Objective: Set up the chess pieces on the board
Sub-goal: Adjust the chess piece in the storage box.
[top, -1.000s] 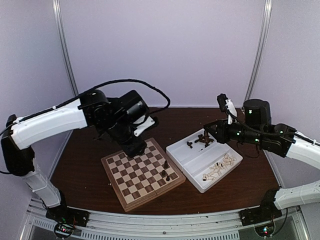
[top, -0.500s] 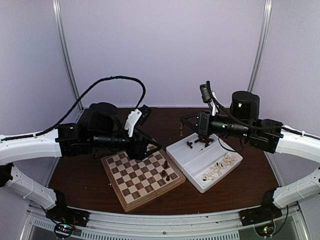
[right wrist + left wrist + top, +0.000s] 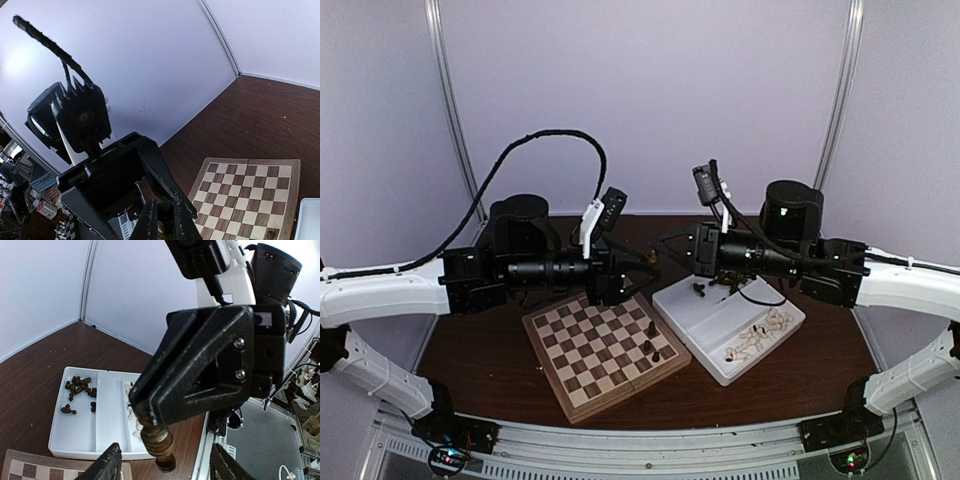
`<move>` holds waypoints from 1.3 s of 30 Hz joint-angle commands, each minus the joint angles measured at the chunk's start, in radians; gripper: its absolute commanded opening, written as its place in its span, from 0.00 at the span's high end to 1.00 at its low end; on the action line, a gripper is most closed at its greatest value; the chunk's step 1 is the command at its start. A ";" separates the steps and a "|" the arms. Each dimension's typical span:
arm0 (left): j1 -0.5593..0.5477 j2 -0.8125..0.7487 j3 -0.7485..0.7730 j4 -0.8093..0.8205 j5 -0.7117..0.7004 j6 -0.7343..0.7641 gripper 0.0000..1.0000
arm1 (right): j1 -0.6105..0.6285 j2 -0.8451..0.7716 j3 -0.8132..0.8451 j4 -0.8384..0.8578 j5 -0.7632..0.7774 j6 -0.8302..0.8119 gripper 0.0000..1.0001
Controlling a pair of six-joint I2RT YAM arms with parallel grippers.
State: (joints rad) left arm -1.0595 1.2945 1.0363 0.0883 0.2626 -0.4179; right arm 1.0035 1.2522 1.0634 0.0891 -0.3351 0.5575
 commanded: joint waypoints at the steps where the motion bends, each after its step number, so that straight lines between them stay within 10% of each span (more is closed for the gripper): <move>1: 0.004 0.015 0.026 0.046 0.011 -0.010 0.42 | 0.010 0.002 0.036 0.059 -0.031 0.005 0.96; 18: 0.005 0.045 0.062 -0.041 0.013 0.014 0.99 | 0.012 -0.028 0.030 0.025 0.003 -0.033 0.95; 27: 0.004 -0.022 -0.016 -0.282 -0.098 -0.014 1.00 | 0.011 -0.121 0.041 -0.201 0.183 -0.193 0.96; 39: 0.006 0.068 0.155 -1.118 -0.344 0.020 0.96 | 0.009 -0.185 -0.027 -0.257 0.273 -0.238 0.96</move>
State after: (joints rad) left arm -1.0592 1.3258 1.1465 -0.7441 0.0174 -0.4202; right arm 1.0103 1.0752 1.0573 -0.1455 -0.1036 0.3408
